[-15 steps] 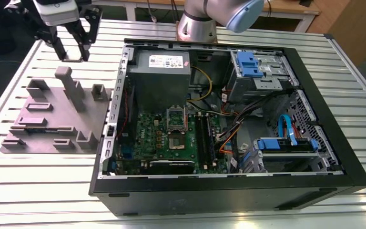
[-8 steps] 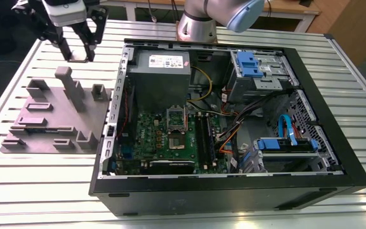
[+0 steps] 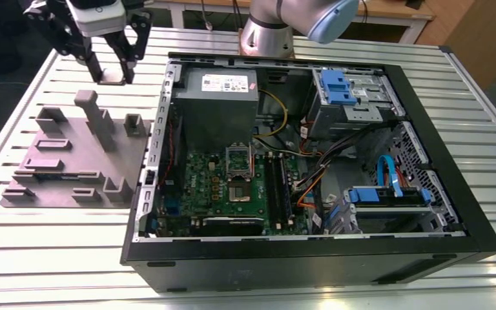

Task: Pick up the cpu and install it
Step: 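Pick up the cpu and move it towards the insertion slot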

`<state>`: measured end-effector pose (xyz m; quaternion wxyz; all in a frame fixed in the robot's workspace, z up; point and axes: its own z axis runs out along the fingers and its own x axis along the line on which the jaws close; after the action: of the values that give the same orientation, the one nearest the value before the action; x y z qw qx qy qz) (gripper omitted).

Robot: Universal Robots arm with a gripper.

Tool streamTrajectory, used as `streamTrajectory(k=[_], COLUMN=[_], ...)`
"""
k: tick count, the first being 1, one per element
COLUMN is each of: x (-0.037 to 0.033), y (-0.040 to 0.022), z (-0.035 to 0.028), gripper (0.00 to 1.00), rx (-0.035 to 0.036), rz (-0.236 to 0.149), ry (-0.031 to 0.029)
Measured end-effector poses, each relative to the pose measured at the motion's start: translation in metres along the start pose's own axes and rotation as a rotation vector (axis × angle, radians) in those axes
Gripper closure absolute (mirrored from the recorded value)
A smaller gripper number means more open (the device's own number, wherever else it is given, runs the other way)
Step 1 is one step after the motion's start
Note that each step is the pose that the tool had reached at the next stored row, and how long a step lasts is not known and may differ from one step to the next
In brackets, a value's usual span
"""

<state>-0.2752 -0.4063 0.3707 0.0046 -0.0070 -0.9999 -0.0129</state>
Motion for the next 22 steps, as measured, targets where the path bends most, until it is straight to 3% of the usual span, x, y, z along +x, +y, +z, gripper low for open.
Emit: streamTrajectory(k=[22], x=[-0.0211], y=[0.0002], z=[0.002], gripper=[0.53], rx=[0.0], rz=[0.0], ry=[-0.0001])
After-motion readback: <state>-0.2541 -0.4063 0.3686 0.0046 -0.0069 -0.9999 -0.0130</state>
